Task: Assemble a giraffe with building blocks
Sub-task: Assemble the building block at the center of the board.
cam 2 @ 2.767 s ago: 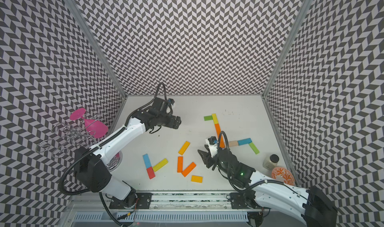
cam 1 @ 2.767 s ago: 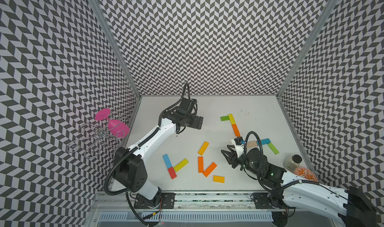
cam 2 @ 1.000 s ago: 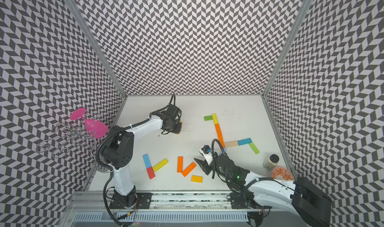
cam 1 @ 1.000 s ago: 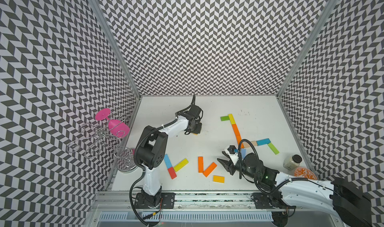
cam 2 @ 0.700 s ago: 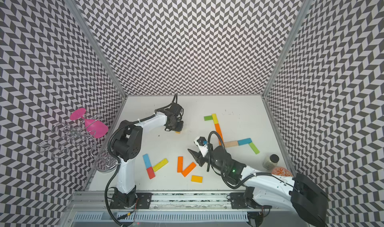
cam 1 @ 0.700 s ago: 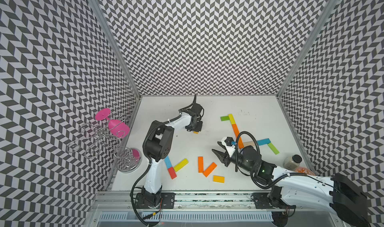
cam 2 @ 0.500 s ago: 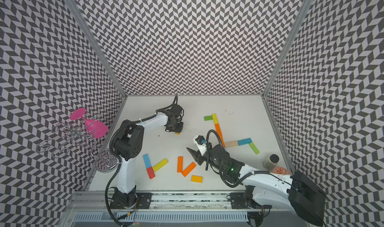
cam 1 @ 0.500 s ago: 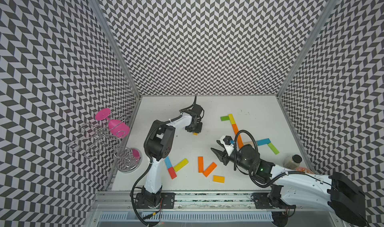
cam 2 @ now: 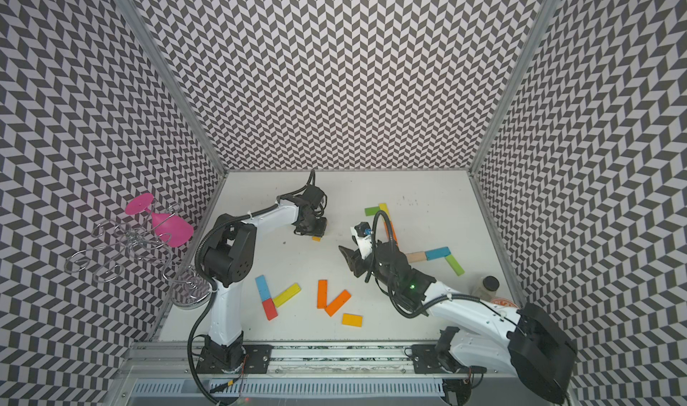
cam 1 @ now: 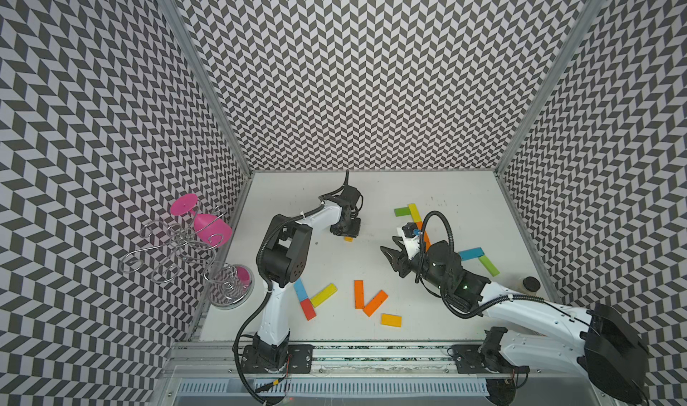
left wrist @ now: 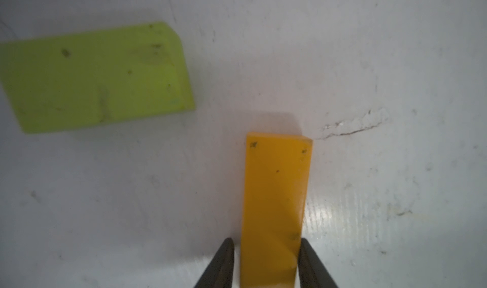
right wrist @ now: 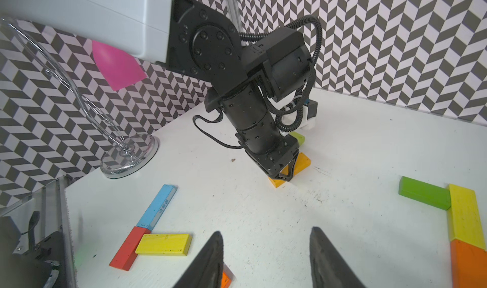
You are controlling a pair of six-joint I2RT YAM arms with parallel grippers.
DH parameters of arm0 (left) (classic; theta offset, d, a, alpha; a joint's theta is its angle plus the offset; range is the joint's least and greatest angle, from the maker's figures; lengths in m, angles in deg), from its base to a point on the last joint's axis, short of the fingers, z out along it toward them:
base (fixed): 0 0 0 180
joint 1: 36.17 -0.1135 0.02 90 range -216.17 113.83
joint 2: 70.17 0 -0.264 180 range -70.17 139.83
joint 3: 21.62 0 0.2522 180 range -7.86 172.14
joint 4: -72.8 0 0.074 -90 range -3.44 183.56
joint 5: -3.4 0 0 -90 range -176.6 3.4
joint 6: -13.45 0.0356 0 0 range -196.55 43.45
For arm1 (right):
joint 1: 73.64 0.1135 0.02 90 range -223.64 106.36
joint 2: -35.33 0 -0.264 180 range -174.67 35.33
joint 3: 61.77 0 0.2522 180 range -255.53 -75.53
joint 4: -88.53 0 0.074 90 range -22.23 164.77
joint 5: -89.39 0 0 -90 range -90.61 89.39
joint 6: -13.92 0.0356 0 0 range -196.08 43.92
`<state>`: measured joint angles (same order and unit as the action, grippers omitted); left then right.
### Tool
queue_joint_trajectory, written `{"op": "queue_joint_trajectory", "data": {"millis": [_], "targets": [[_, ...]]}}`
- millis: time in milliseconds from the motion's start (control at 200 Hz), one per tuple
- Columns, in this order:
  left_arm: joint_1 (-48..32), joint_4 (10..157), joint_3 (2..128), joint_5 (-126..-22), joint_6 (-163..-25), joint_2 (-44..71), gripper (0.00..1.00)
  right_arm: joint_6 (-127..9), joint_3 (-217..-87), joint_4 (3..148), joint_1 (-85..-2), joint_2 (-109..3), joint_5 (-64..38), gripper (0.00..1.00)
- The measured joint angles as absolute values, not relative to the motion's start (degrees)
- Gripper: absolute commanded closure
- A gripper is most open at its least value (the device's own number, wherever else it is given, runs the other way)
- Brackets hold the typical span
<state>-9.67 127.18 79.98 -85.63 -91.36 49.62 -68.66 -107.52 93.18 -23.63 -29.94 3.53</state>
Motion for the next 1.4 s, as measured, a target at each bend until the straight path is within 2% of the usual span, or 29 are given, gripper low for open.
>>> {"op": "queue_joint_trajectory", "data": {"millis": [165,250,686,926,1087,1402], "targets": [[-10.00,127.38,80.37,-85.41,-91.40,49.66,0.83,-68.04,-107.63,92.50,-23.65,-29.94,3.36,0.49],[-10.24,127.42,81.27,-85.39,-91.51,50.12,0.86,-68.02,-107.87,92.35,-23.67,-29.94,3.32,0.49],[-11.22,127.49,85.92,-85.59,-94.20,53.40,0.82,-67.58,-109.16,91.78,-25.05,-31.39,1.83,0.49],[-11.46,127.71,86.36,-86.13,-95.73,53.71,0.72,-67.45,-109.55,91.41,-25.20,-31.50,1.00,0.49],[-11.46,127.84,86.93,-86.57,-96.23,54.10,0.76,-67.45,-109.79,91.43,-25.46,-31.50,0.93,0.49],[-11.48,128.23,88.00,-87.10,-97.15,54.78,0.76,-67.43,-109.79,91.41,-25.57,-31.52,0.32,0.49]]}}
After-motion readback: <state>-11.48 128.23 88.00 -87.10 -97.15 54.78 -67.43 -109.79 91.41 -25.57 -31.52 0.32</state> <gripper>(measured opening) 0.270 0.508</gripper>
